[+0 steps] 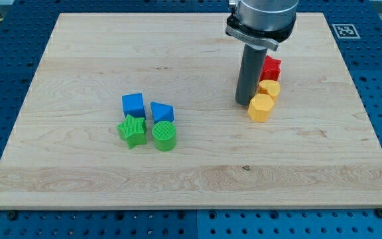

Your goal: Slightly push the yellow hexagon closer to the yellow heart

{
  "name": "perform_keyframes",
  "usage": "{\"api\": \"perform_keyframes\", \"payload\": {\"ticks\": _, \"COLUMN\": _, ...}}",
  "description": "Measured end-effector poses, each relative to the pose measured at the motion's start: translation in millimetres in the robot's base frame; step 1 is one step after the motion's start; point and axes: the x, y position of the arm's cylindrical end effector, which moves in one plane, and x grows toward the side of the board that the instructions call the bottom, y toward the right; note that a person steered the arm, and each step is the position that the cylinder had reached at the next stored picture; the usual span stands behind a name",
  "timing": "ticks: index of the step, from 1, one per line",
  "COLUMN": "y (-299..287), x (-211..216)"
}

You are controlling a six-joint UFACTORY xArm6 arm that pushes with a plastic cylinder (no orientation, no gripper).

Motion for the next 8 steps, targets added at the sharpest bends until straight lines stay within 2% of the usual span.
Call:
{"api": "perform_keyframes", "payload": {"ticks": 4, "y": -10.8, "x": 6.3}}
{"api": "perform_keyframes", "payload": {"ticks": 8, "y": 5.1, "x": 6.3}}
